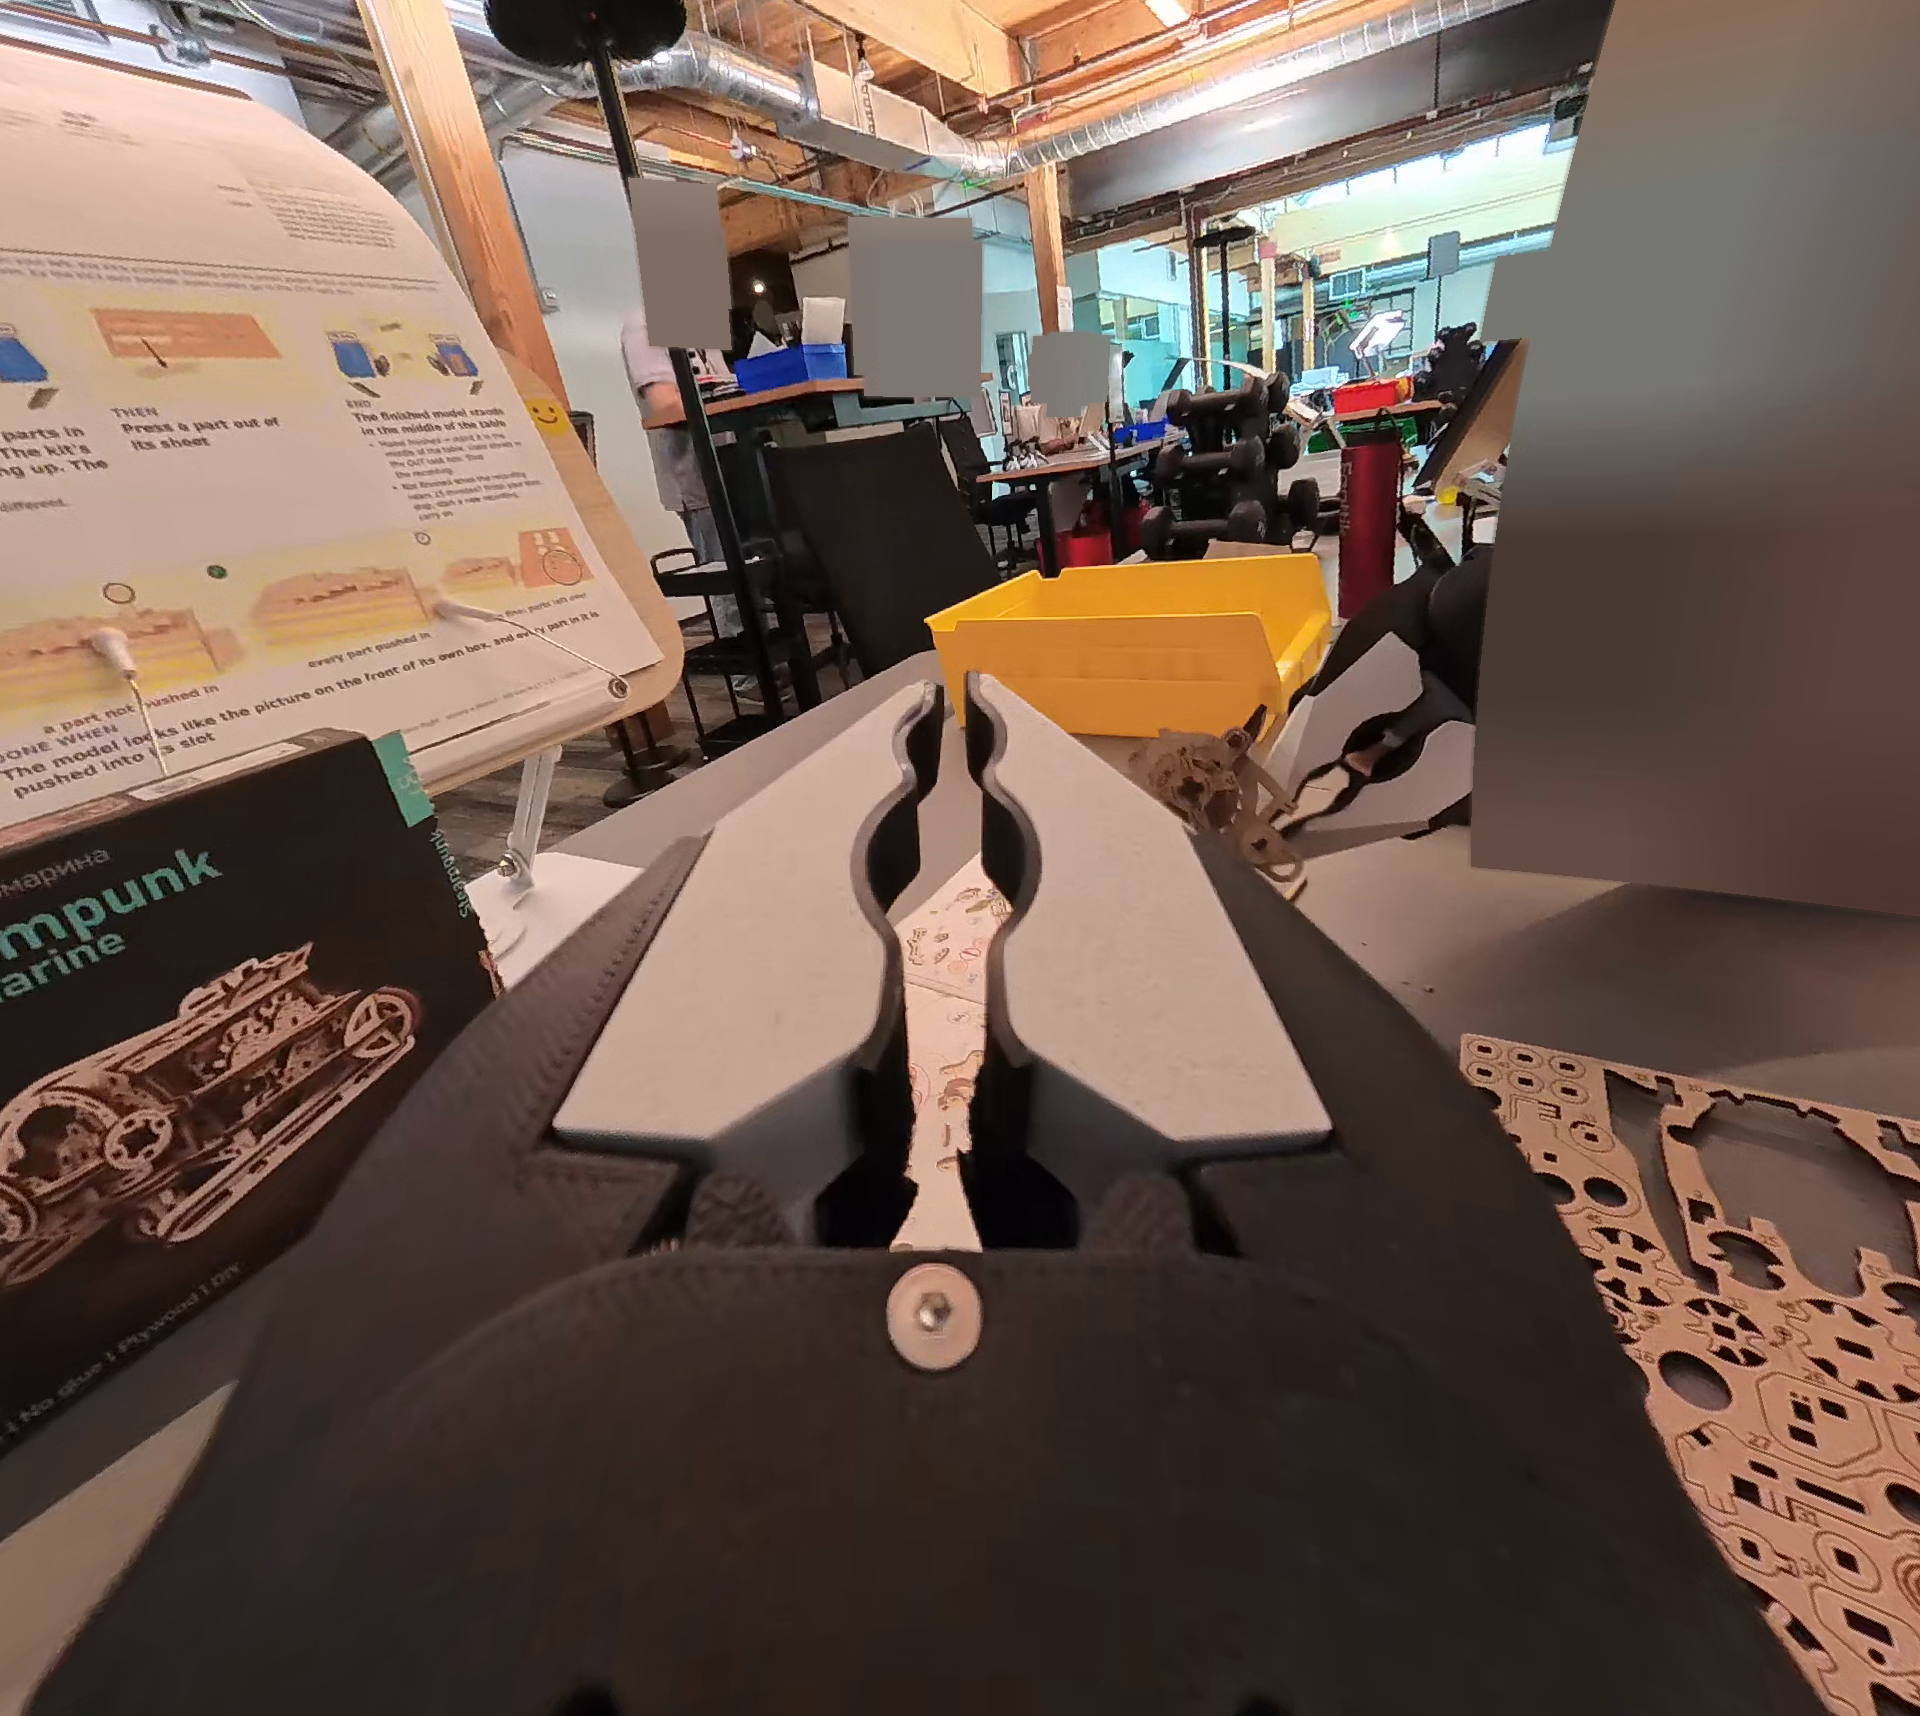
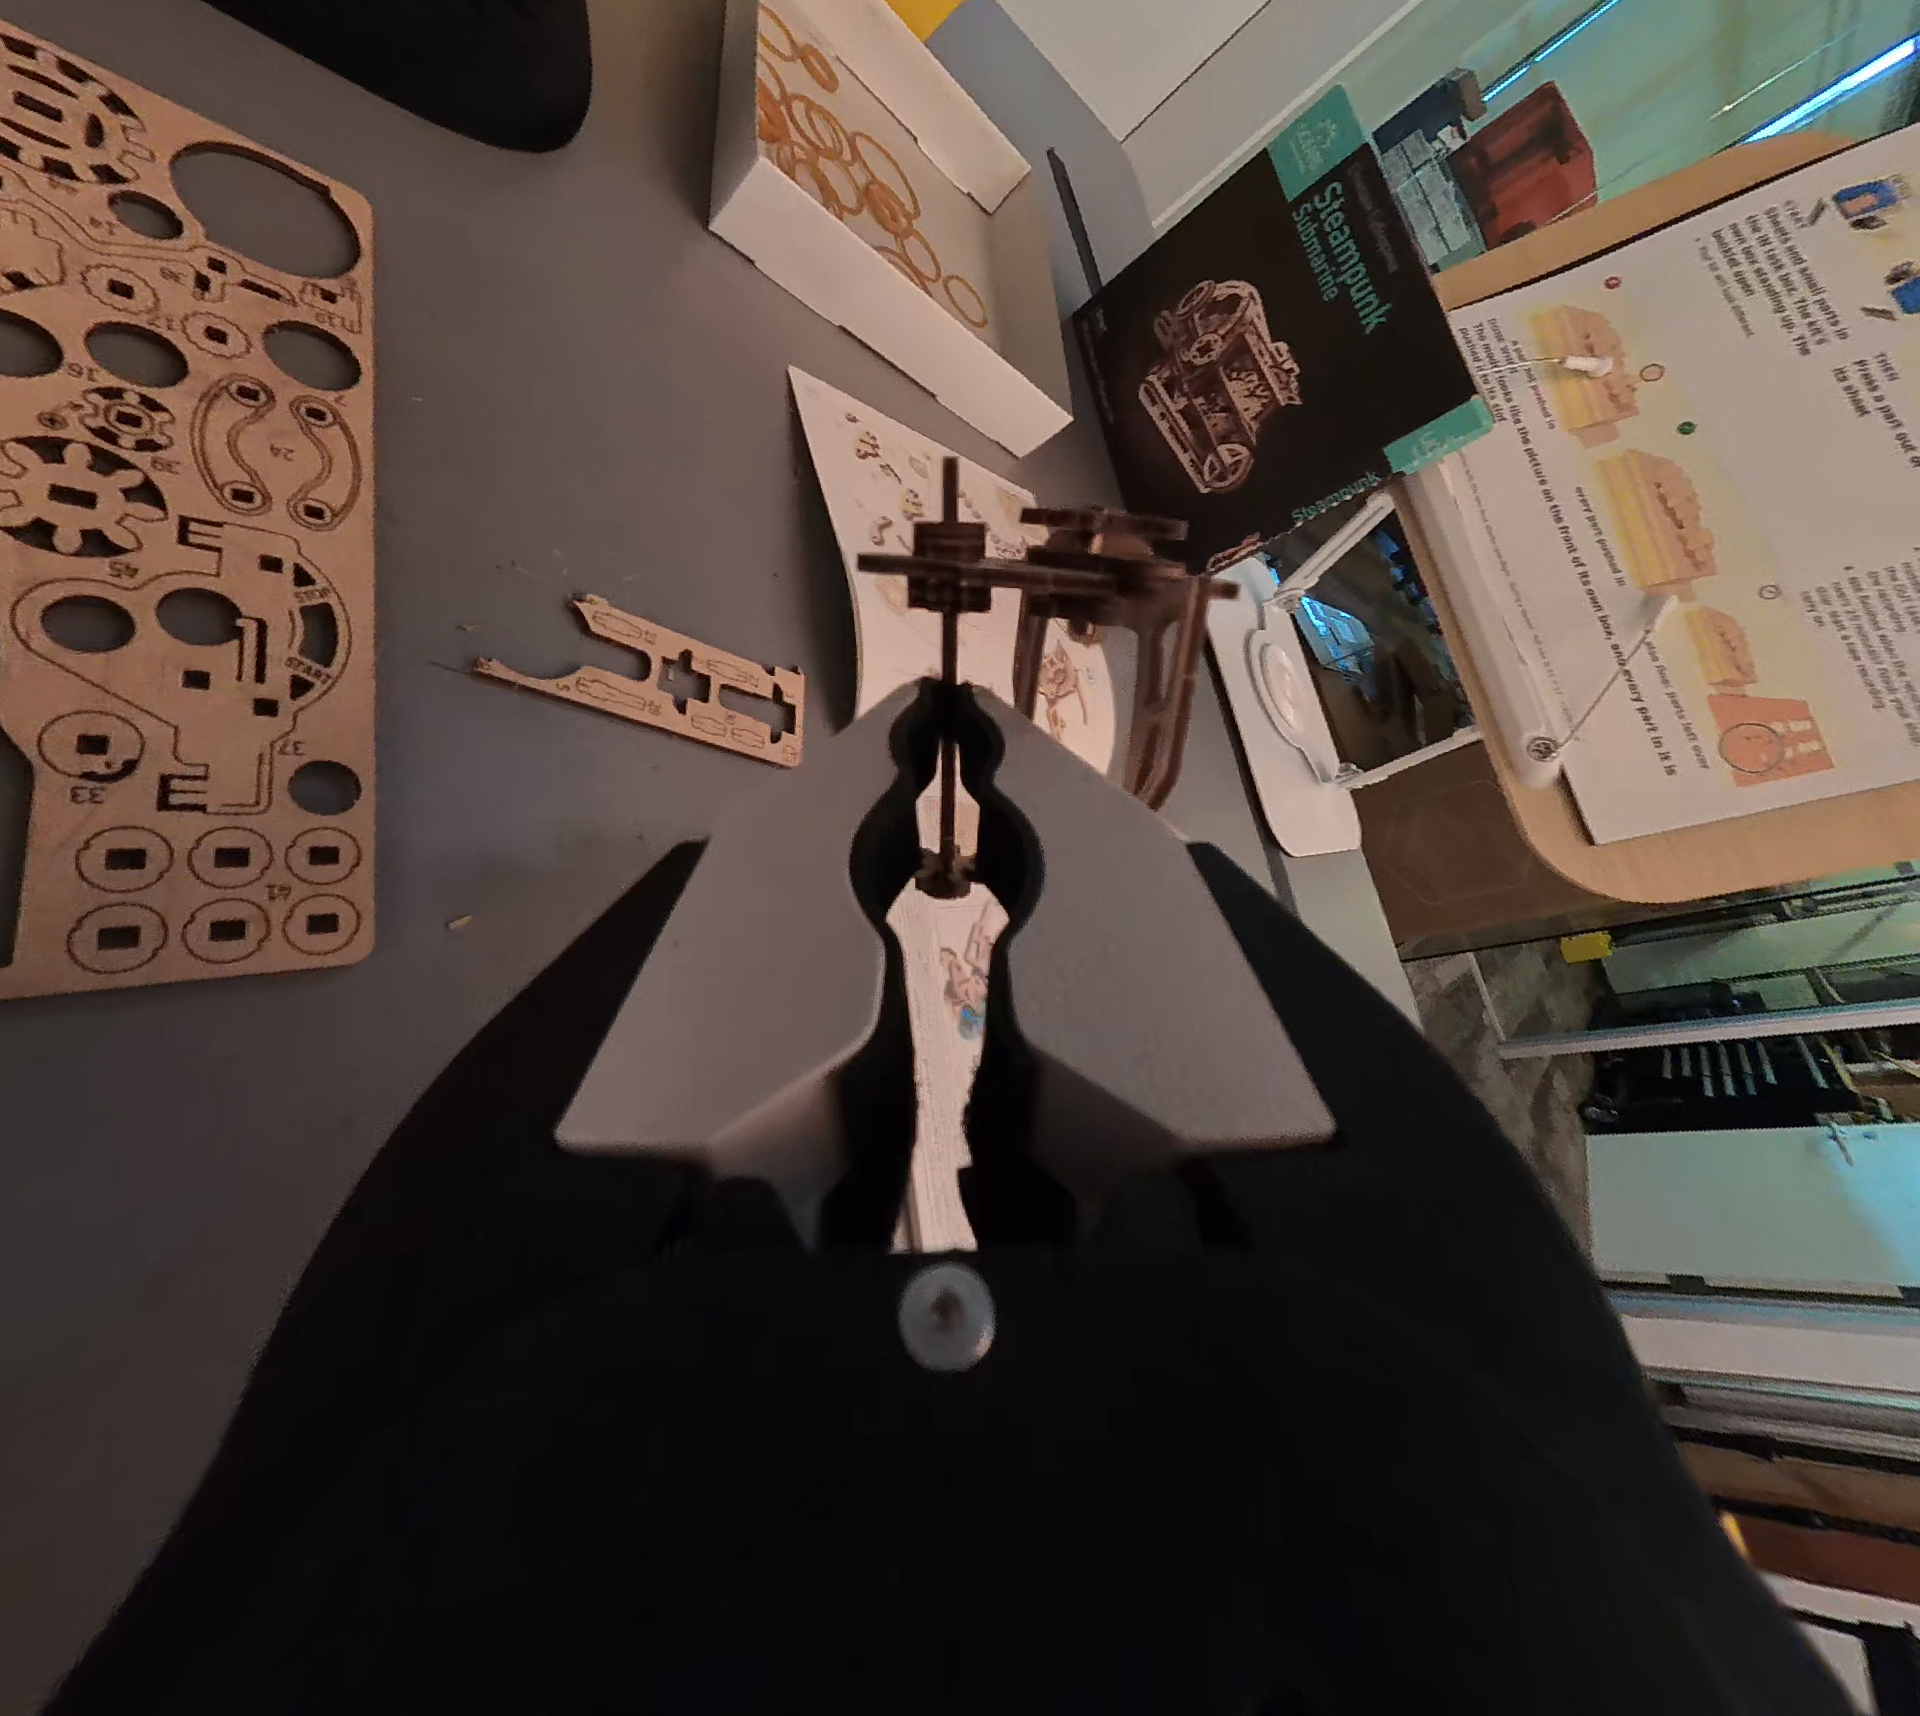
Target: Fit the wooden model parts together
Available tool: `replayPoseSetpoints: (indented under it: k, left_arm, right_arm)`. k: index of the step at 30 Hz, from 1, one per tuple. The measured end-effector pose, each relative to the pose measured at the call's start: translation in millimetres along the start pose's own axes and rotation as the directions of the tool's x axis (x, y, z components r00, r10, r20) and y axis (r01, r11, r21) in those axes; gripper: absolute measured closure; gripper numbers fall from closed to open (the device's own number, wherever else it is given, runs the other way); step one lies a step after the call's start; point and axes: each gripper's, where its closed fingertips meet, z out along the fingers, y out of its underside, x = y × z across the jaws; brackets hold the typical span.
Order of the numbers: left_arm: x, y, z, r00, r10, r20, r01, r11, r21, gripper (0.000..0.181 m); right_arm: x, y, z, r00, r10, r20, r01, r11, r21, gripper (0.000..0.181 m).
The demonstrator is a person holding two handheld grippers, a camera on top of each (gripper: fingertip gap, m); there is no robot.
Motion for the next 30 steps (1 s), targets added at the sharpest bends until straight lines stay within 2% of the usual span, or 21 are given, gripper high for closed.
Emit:
replayPoseSetpoints:
  k: [5,22,30]
  left_arm:
    - [0.8,0.8,1.0,1.0,-0.013,-0.005,0.013,1.0,-0.003,0.18]
    - [-2.5,1.7,1.4,0.999,-0.037,0.004,0.037,0.999,-0.008,0.181]
    - [-4.5,11.1,4.7,0.998,-0.061,0.009,0.062,0.996,-0.062,0.181]
  right_arm:
    - [5.7,7.2,1.4,0.993,-0.098,-0.071,0.094,0.994,-0.062,0.181]
    - [-5.7,15.2,8.5,0.985,-0.168,-0.031,0.163,0.98,-0.116,0.18]
    - [-23.6,8.3,17.5,0.996,-0.074,0.047,0.076,0.996,-0.053,0.181]
